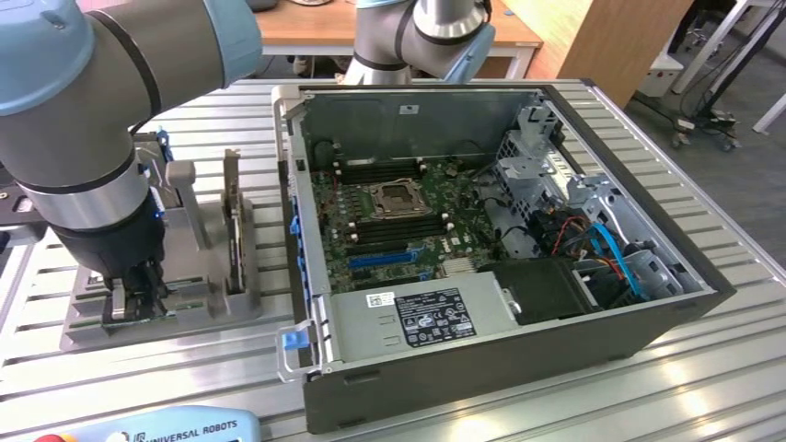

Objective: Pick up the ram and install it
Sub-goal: 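Pick up the ram and move it above insertion slot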

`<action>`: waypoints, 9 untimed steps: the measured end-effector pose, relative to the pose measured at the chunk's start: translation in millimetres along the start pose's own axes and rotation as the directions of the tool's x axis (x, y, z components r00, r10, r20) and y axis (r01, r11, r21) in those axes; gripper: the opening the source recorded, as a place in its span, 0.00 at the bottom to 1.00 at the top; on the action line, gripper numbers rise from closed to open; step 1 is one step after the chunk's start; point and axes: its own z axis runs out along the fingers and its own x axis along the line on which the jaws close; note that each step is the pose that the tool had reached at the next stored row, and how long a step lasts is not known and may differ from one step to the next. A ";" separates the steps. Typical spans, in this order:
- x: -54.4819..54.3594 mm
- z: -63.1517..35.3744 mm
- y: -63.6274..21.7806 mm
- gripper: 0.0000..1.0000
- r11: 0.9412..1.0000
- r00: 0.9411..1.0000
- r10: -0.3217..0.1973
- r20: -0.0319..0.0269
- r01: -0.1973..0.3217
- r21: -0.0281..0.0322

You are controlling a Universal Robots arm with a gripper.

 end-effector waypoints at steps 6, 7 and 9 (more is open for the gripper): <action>0.0 3.2 -0.2 0.30 1.000 1.000 0.000 0.000 0.000 0.000; 0.1 3.9 -0.2 0.30 1.000 1.000 0.000 0.000 0.000 0.000; 0.1 5.5 -0.3 0.30 1.000 1.000 0.000 0.000 0.000 0.000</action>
